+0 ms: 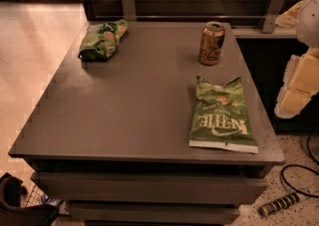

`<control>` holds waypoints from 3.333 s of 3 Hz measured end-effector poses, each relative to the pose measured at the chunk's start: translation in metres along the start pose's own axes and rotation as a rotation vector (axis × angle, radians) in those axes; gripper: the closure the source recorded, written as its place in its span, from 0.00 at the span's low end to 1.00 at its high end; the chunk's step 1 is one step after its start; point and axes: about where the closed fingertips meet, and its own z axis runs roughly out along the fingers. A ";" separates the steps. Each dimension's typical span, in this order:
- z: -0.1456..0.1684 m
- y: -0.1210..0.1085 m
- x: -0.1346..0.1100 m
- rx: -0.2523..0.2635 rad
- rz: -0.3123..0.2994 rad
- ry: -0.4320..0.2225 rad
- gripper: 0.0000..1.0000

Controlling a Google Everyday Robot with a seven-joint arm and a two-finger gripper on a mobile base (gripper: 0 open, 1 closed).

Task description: Pick orange can

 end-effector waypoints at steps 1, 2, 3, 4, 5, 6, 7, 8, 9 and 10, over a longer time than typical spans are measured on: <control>0.000 0.000 0.000 0.000 0.000 0.000 0.00; 0.003 -0.014 0.004 0.009 0.020 -0.052 0.00; 0.019 -0.045 0.005 0.023 0.080 -0.196 0.00; 0.040 -0.075 0.001 0.047 0.146 -0.384 0.00; 0.059 -0.106 -0.015 0.091 0.216 -0.607 0.00; 0.083 -0.136 -0.030 0.148 0.311 -0.843 0.00; 0.090 -0.148 -0.033 0.179 0.362 -0.931 0.00; 0.090 -0.148 -0.033 0.179 0.362 -0.931 0.00; 0.108 -0.161 -0.039 0.178 0.404 -0.985 0.00; 0.129 -0.180 -0.048 0.181 0.443 -1.061 0.00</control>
Offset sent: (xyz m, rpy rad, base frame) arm 0.0212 -0.0050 -0.0054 0.0794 -0.0026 0.0028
